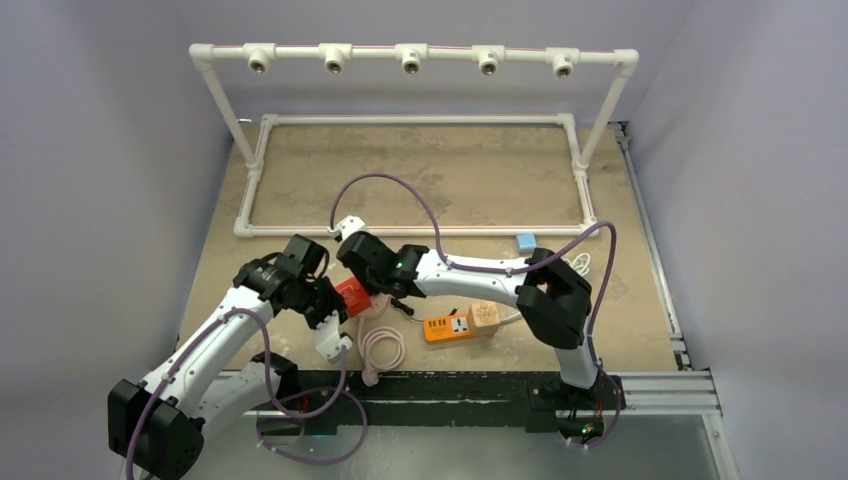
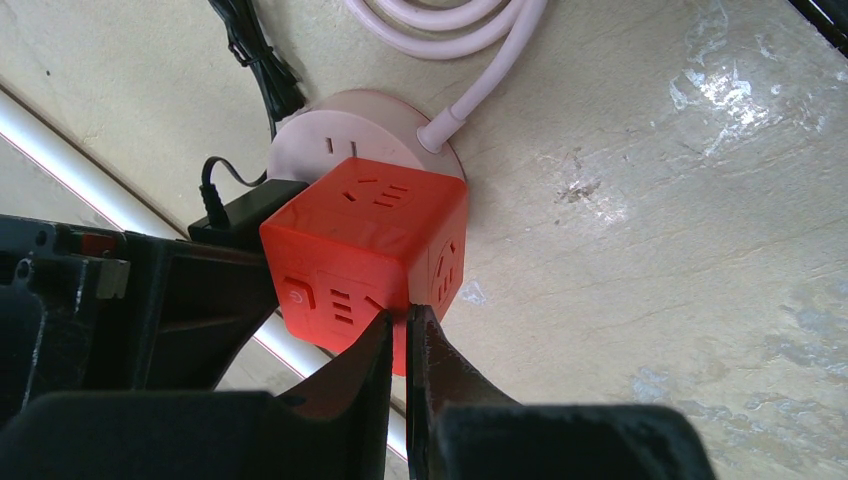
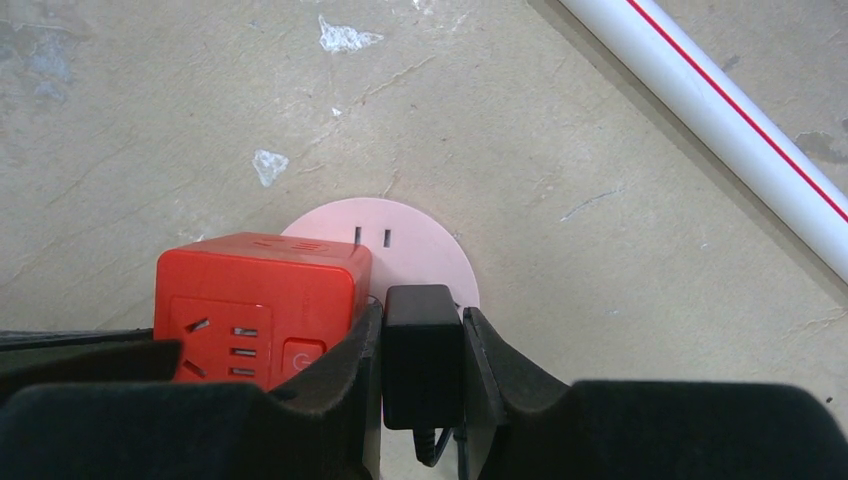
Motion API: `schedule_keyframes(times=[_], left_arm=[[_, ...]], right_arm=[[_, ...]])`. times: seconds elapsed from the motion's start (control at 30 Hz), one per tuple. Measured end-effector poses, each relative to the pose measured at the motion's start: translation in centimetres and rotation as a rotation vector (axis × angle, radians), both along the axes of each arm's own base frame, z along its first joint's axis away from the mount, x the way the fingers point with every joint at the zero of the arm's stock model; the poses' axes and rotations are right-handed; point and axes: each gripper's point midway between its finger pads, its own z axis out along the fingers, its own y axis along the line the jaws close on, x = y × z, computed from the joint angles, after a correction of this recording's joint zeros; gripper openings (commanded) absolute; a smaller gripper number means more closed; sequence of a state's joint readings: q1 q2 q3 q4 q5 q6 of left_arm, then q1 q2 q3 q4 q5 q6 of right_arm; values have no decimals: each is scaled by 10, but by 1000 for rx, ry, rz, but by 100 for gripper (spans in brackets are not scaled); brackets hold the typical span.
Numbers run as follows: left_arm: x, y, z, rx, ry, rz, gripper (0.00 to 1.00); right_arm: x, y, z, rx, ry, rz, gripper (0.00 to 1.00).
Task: Insert the plug
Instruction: Insert the plug into the socket.
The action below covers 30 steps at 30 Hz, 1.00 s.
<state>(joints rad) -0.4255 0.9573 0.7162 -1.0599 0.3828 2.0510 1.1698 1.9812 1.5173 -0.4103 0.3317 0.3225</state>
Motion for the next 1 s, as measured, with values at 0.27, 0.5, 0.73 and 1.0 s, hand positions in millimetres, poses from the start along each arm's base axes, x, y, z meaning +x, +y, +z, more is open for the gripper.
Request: schedule_keyframes(times=[0.27,0.5,0.73,1.0], left_arm=[[0,-1,0,-2,4,-1,4],[0,-1,0,-1,6,-1,3],[0,-1,0,0,7,0,1],[1,-1,0,-2,5,-1,0]], right_arm=[[2,1,-10,-1,-6,-3,0],[1,-2,-11,25,-13,-16,0],[1,-2,-12,26,-16,-21,11],[3,-1,-3,9,4,-33,11]])
